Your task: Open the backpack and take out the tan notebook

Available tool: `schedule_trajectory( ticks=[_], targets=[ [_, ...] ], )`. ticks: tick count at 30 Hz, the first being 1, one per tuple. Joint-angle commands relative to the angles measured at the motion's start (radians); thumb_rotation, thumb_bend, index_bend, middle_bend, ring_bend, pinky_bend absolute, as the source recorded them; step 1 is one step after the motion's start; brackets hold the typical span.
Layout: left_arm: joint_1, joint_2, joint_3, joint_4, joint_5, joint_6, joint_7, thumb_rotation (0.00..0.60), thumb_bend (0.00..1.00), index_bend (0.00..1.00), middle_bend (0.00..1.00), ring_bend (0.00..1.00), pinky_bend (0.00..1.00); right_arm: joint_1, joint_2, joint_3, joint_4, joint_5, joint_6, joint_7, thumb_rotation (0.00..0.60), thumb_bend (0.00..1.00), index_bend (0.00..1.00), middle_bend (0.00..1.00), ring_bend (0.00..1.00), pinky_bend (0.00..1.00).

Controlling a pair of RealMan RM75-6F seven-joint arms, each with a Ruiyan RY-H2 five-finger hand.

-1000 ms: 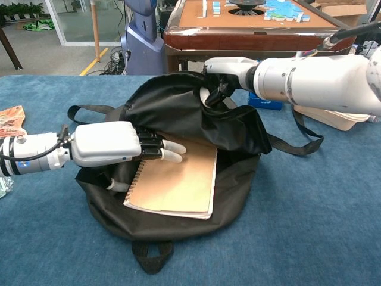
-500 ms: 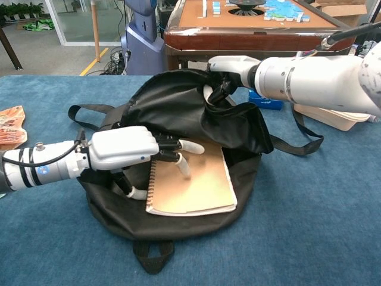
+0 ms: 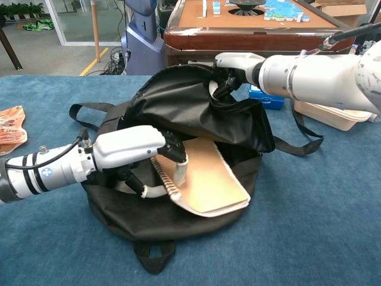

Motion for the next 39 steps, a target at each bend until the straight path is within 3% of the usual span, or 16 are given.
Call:
schedule_trajectory(
  ticks=[1,9,19,22,28,30,34,37,39],
  targets=[
    [0.003,0.005,-0.011,-0.033,-0.014,0.025,-0.027,0.600,0.40,0.67,0.67,0.45,0.22,-0.003,0.002,0.000,0.002,-0.004,-0.002,0.005,0.600,0.88,0.69,0.49,0.26,0.12],
    [0.014,0.078,-0.066,-0.191,-0.057,0.123,-0.043,0.600,0.40,0.69,0.71,0.50,0.26,-0.025,0.019,-0.010,-0.024,-0.057,-0.011,0.035,0.600,0.88,0.69,0.49,0.26,0.12],
    [0.061,0.368,-0.132,-0.686,-0.113,0.191,0.086,0.600,0.40,0.68,0.71,0.58,0.41,-0.070,0.041,-0.051,-0.094,-0.208,-0.012,0.081,0.600,0.88,0.69,0.46,0.26,0.12],
    [0.082,0.452,-0.145,-0.812,-0.127,0.196,0.147,0.600,0.40,0.68,0.71,0.58,0.41,-0.083,0.055,-0.069,-0.128,-0.259,-0.020,0.096,0.600,0.85,0.59,0.39,0.24,0.12],
    [0.128,0.579,-0.165,-0.971,-0.154,0.197,0.226,0.600,0.40,0.68,0.71,0.59,0.41,-0.117,0.092,-0.110,-0.219,-0.358,-0.016,0.117,0.600,0.63,0.13,0.20,0.12,0.12],
    [0.142,0.614,-0.169,-1.004,-0.156,0.199,0.253,0.600,0.40,0.68,0.71,0.59,0.41,-0.129,0.111,-0.125,-0.259,-0.382,-0.013,0.120,0.600,0.55,0.03,0.12,0.07,0.11],
    [0.166,0.668,-0.181,-1.050,-0.160,0.200,0.290,0.600,0.40,0.68,0.71,0.59,0.41,-0.156,0.149,-0.152,-0.325,-0.427,0.021,0.101,0.600,0.30,0.00,0.01,0.01,0.08],
    [0.177,0.705,-0.194,-1.076,-0.169,0.192,0.306,0.600,0.40,0.68,0.71,0.59,0.41,-0.182,0.176,-0.164,-0.373,-0.460,0.059,0.097,0.600,0.13,0.00,0.00,0.00,0.07],
    [0.182,0.728,-0.204,-1.083,-0.176,0.180,0.320,0.600,0.40,0.68,0.71,0.59,0.41,-0.202,0.196,-0.170,-0.402,-0.491,0.090,0.100,0.600,0.08,0.00,0.00,0.00,0.07]
  ],
)
